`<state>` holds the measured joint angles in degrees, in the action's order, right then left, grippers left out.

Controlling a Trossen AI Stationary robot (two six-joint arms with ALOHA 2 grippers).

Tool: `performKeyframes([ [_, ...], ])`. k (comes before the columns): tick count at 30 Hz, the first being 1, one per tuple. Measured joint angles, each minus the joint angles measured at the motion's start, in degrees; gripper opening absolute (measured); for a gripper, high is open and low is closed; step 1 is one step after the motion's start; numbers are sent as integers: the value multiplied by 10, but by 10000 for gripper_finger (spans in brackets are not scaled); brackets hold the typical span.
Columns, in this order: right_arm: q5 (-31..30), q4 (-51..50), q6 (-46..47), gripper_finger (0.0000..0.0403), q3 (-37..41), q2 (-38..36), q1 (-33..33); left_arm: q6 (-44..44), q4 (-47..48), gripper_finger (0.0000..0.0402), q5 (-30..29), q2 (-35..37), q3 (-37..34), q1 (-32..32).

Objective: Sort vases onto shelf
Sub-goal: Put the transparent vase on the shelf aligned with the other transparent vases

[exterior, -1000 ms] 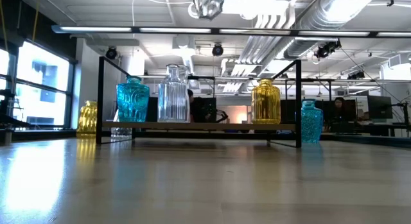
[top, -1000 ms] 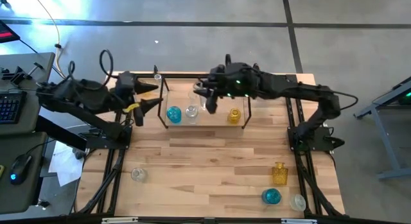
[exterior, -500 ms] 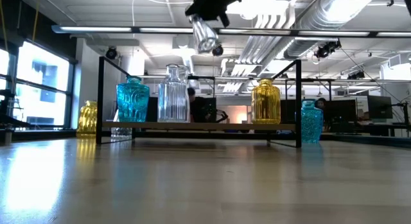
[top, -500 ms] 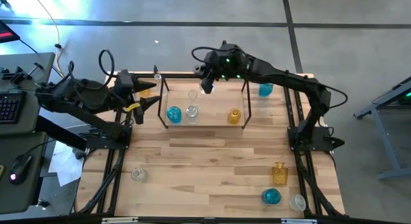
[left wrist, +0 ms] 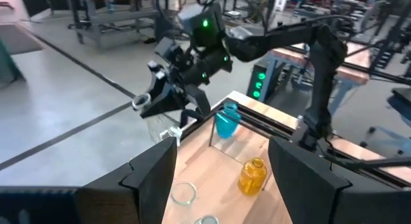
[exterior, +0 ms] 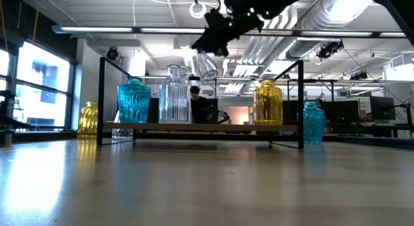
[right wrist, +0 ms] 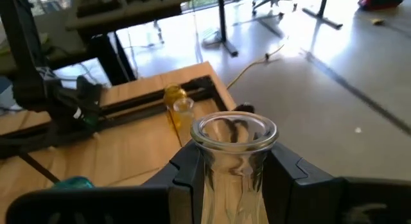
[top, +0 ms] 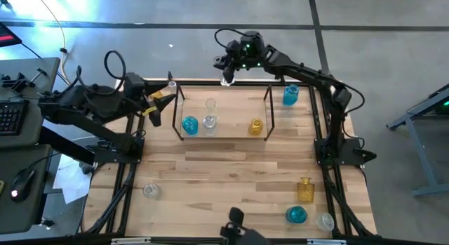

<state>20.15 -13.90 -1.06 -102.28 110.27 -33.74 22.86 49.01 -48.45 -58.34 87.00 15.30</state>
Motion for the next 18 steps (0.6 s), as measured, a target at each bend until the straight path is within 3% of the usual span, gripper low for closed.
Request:
performKeyframes([
  [5,34,50,5,81,0,33,-4,1,0,236,-32,-8,0,0],
  [12,40,129,38,81,0,76,-2,15,1,236,-29,-12,0,0],
  [18,45,128,40,81,0,99,13,26,1,236,-16,-12,0,0],
])
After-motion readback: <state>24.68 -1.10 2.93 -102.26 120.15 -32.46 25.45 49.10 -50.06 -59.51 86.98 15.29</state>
